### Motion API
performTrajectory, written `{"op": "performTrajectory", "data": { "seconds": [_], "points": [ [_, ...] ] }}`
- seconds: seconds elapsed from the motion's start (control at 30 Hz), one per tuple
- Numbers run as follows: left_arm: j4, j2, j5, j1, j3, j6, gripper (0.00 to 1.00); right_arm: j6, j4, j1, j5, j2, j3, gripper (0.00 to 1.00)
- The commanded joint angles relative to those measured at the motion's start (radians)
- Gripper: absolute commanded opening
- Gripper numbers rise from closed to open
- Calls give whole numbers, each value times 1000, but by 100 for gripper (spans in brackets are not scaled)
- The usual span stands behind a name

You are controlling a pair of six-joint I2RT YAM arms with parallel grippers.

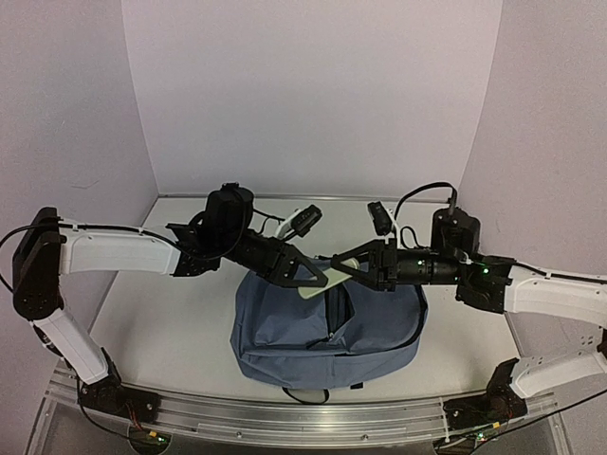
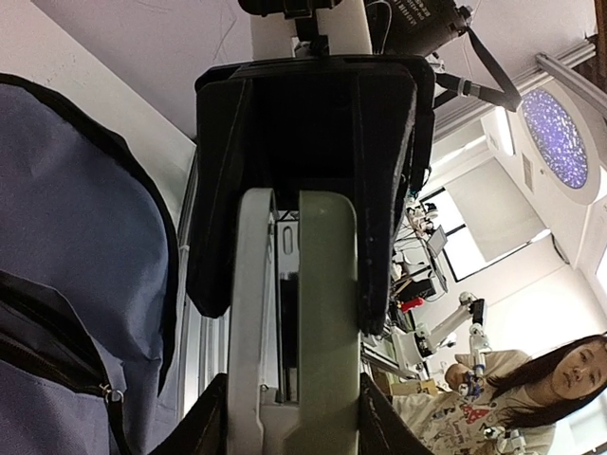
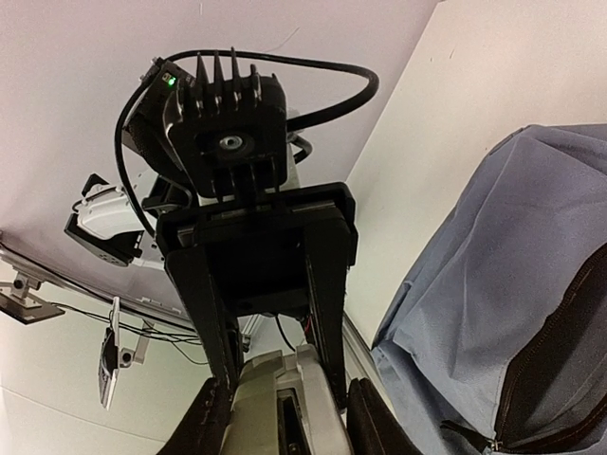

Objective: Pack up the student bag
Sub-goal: Pick up the stationery from the center of the board, then place the stationery in the student bag.

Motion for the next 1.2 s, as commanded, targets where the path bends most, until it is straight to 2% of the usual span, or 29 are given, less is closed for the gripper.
{"op": "performTrajectory", "data": {
  "seconds": [0.0, 0.07, 0.13, 0.23, 0.3, 0.47, 0.7, 0.93, 1.07, 1.17],
  "points": [
    [-79, -32, -150, 1, 47, 38, 53, 47, 11, 0, 116, -71, -36, 0],
    [-139, -54, -246, 2, 46, 60, 68, 59, 4, -1, 197, -103, -60, 0],
    [-234, -84, -359, 6, 45, 79, 80, 51, -76, -1, 325, -136, -63, 0],
    [-373, -116, -539, 11, 51, 82, 88, 20, -275, -3, 534, -157, -32, 0],
    [-469, -120, -644, 11, 70, 86, 90, -12, -370, -3, 608, -157, -10, 0],
    [-612, -122, -824, 10, 74, 47, 93, -58, -436, -1, 662, -132, -1, 0],
    [-612, -121, -829, 30, 25, -20, 94, -72, -360, 13, 559, -36, 8, 0],
    [-644, -121, -848, 48, 27, -31, 94, -74, -325, 36, 543, 32, 30, 0],
    [-738, -46, -888, 4, 165, 29, 90, -69, -323, 48, 571, 20, 40, 0],
    [-823, 40, -934, -66, 328, 71, 90, -66, -323, 47, 593, 8, 40, 0]
  ]
}}
